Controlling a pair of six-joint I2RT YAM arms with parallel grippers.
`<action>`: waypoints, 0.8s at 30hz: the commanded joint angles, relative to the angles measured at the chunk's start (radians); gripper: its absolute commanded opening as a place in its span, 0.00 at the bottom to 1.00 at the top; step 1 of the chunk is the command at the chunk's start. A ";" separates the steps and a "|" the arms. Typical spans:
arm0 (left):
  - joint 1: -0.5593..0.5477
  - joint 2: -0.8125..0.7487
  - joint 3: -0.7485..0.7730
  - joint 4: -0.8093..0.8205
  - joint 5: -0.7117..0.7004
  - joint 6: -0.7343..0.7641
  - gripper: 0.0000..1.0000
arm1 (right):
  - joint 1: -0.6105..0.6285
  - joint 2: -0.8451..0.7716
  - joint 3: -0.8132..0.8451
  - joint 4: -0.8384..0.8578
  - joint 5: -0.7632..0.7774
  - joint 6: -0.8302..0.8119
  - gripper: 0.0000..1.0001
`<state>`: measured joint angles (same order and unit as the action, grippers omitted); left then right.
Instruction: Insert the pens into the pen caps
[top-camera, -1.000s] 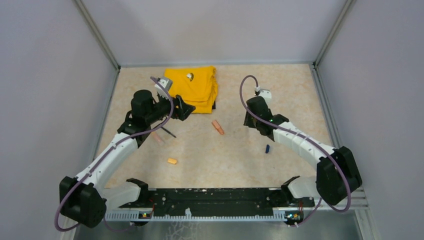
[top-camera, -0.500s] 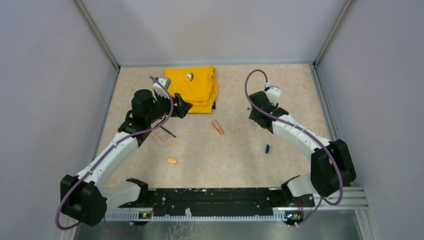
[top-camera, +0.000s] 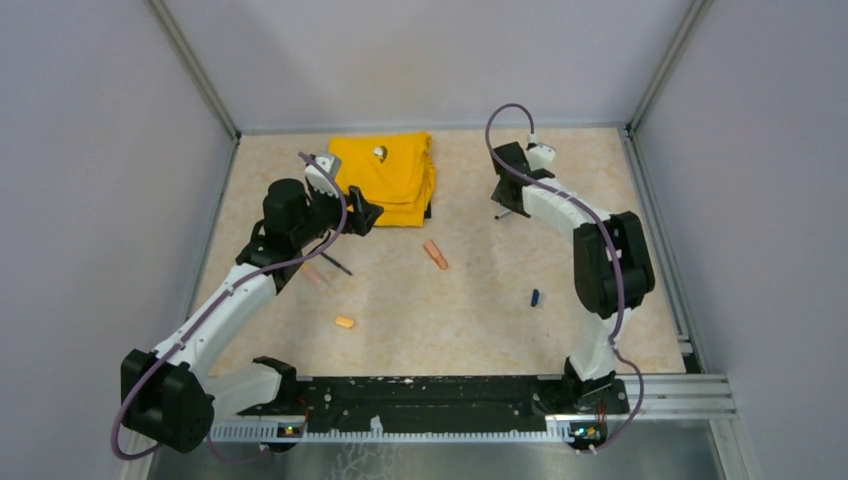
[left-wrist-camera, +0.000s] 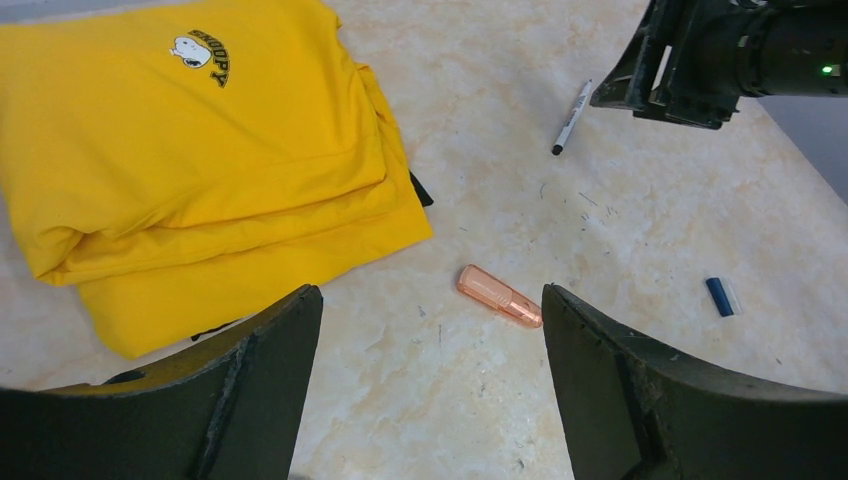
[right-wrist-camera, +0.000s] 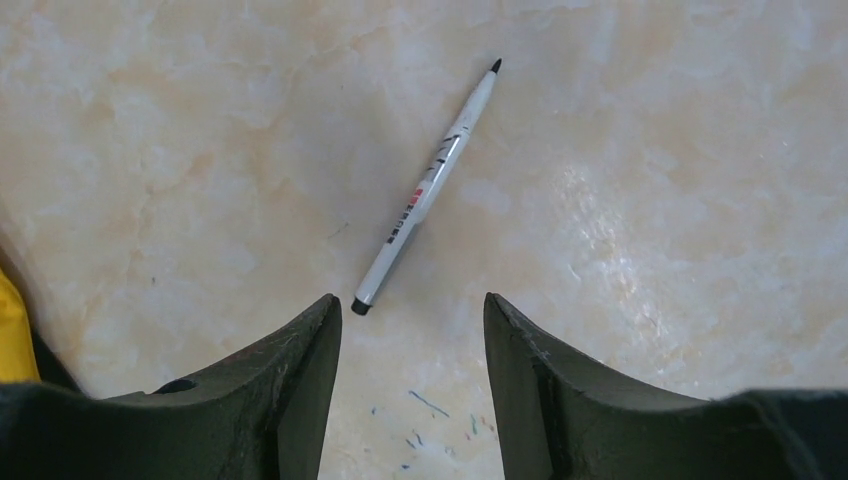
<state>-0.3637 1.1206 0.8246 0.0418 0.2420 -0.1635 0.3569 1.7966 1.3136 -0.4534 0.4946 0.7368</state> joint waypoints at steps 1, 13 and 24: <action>0.005 -0.012 0.030 0.000 -0.010 0.010 0.86 | -0.022 0.087 0.112 -0.017 -0.019 0.001 0.54; 0.010 -0.013 0.036 -0.005 -0.003 0.016 0.86 | -0.045 0.273 0.252 -0.062 0.013 -0.020 0.53; 0.025 -0.010 0.039 -0.005 0.015 0.012 0.85 | -0.057 0.320 0.264 -0.047 0.015 -0.065 0.48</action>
<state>-0.3500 1.1206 0.8246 0.0288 0.2409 -0.1604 0.3126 2.1033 1.5299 -0.5102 0.4953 0.6979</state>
